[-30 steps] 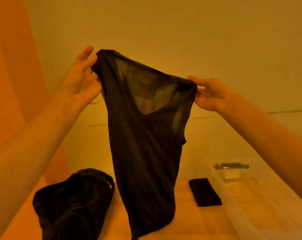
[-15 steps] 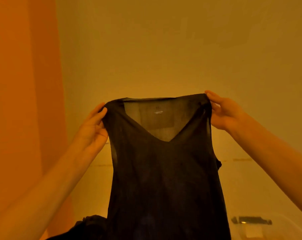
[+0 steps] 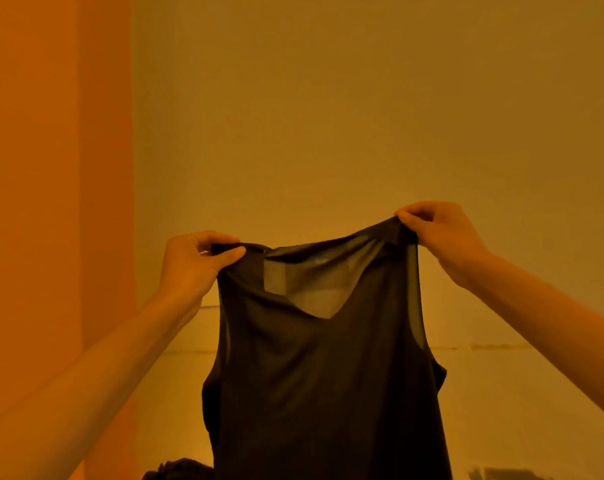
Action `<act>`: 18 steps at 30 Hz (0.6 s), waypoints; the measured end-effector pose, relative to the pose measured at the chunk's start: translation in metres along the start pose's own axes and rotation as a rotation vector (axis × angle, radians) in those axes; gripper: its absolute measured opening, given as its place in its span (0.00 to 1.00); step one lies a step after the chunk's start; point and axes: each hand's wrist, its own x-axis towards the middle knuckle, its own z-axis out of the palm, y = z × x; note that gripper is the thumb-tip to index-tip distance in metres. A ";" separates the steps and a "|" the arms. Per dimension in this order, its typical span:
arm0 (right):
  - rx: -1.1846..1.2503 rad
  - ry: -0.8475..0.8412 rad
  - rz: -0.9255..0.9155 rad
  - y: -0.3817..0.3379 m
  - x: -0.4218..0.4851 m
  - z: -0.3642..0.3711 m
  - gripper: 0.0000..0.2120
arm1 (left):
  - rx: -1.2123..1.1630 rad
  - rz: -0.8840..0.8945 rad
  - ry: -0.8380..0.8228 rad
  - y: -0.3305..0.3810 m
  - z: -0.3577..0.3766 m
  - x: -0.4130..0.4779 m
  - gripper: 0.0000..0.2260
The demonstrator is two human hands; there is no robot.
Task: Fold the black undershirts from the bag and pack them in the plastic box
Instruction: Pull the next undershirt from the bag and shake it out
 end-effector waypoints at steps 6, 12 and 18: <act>-0.132 0.106 -0.053 0.005 0.007 -0.004 0.10 | 0.258 0.140 -0.079 0.003 -0.010 0.007 0.02; 0.009 -0.225 -0.062 0.005 0.008 -0.022 0.11 | 0.047 0.125 -0.341 0.008 -0.018 0.002 0.04; -0.071 -0.706 0.050 0.002 0.006 -0.058 0.10 | 0.357 0.305 -0.782 0.010 -0.039 -0.001 0.07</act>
